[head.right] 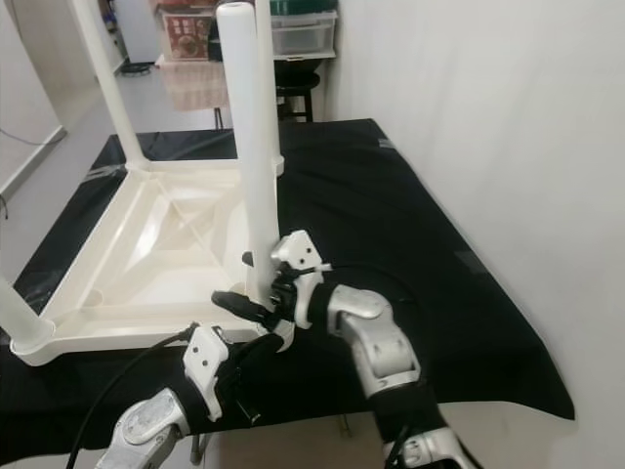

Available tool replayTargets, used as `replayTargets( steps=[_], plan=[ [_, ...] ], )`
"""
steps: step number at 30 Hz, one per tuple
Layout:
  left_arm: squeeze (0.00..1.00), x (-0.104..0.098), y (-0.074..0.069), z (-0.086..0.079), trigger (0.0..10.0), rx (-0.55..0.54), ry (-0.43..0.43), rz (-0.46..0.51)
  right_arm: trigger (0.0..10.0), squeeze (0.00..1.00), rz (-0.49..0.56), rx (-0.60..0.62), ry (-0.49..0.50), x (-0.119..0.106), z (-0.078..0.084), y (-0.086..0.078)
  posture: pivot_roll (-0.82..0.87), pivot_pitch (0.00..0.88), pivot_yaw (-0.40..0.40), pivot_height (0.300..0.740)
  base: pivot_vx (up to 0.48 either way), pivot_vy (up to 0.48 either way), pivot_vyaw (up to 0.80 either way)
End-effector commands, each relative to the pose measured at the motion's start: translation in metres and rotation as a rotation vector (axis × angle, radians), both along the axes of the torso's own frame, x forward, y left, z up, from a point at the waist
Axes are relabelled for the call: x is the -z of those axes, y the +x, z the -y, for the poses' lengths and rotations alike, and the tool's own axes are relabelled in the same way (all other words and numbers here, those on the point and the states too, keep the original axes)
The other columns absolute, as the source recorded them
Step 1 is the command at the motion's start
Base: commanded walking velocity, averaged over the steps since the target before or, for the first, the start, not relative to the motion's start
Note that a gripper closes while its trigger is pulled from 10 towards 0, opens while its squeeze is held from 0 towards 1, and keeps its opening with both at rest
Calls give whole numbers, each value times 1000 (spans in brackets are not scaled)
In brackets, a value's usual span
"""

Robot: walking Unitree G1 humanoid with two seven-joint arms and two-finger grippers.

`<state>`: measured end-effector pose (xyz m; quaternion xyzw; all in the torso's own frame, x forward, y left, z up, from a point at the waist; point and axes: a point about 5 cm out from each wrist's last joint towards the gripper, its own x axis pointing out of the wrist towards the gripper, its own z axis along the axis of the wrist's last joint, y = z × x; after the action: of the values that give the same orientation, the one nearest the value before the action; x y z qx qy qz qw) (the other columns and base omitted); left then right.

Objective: Building children table

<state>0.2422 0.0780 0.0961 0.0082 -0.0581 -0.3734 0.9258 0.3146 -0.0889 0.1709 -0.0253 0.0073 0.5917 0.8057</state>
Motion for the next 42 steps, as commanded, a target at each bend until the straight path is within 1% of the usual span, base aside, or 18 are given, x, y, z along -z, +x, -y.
replayTargets(
  steps=[1,4,5,6,7,16,21,23,24,26,27,28,29,30,32,33,37,42],
  plan=[
    [0,4,0,1,10000,-8,3,-6,10000,0,-24,-100,11,1,-1,1,-2,0,-32,740,0,0,0],
    [0,4,0,1,10000,-9,2,-5,10000,0,-59,-113,18,2,3,9,2,0,-32,740,0,0,0],
    [0,4,0,2,10000,-9,2,-5,6078,0,-97,-131,18,3,7,16,5,0,-32,740,0,0,0],
    [0,4,0,2,10000,-9,2,-5,6078,0,-97,-131,18,3,7,16,5,0,-32,740,0,0,0],
    [0,4,0,2,10000,-9,1,-5,0,0,-129,-142,18,4,9,21,5,0,-32,740,0,0,0],
    [0,5,-1,2,10000,-9,-2,-10,0,0,-143,-185,3,0,18,28,11,0,-36,740,0,0,0],
    [0,5,-1,2,10000,-12,-3,-11,0,0,-122,-140,2,2,23,27,8,0,-34,740,0,0,0],
    [0,5,-1,1,10000,-13,-4,-12,0,0,-95,-11,-5,12,32,27,1,0,-24,740,0,0,0],
    [0,5,-1,1,10000,-13,-4,-12,0,0,-95,-11,-5,12,32,27,1,0,-24,740,0,0,0],
    [0,5,-1,0,10000,-12,-4,-14,0,0,-103,178,-41,29,33,23,-6,0,-23,740,0,0,0],
    [0,5,-1,-1,10000,-12,-3,-14,0,0,-98,334,-60,40,28,22,-14,0,-20,740,0,0,0],
    [0,5,-1,-1,10000,-12,-3,-14,0,0,-98,334,-60,40,28,22,-14,0,-20,740,0,0,0],
    [0,5,-1,-2,10000,-12,-2,-16,0,0,-155,680,-3,56,24,19,-24,0,-12,740,0,0,0],
    [0,5,0,-3,10000,-12,-1,-17,0,0,-206,868,-33,77,20,4,-26,0,-10,740,0,0,0],
    [0,5,0,-3,10000,-12,-1,-17,0,0,-206,868,-33,77,20,4,-26,0,-10,740,0,0,0],
    [0,5,0,-3,10000,-12,0,-19,0,0,-248,949,-30,95,11,-13,-28,0,-9,740,0,0,0],
    [0,6,3,-4,10000,-13,8,-21,0,0,-181,851,-58,93,2,-4,-25,0,-12,740,0,0,0],
    [0,7,5,-5,10000,-24,7,-20,0,0,-146,839,-68,88,-1,-5,-31,0,-7,740,0,0,0]
  ],
)
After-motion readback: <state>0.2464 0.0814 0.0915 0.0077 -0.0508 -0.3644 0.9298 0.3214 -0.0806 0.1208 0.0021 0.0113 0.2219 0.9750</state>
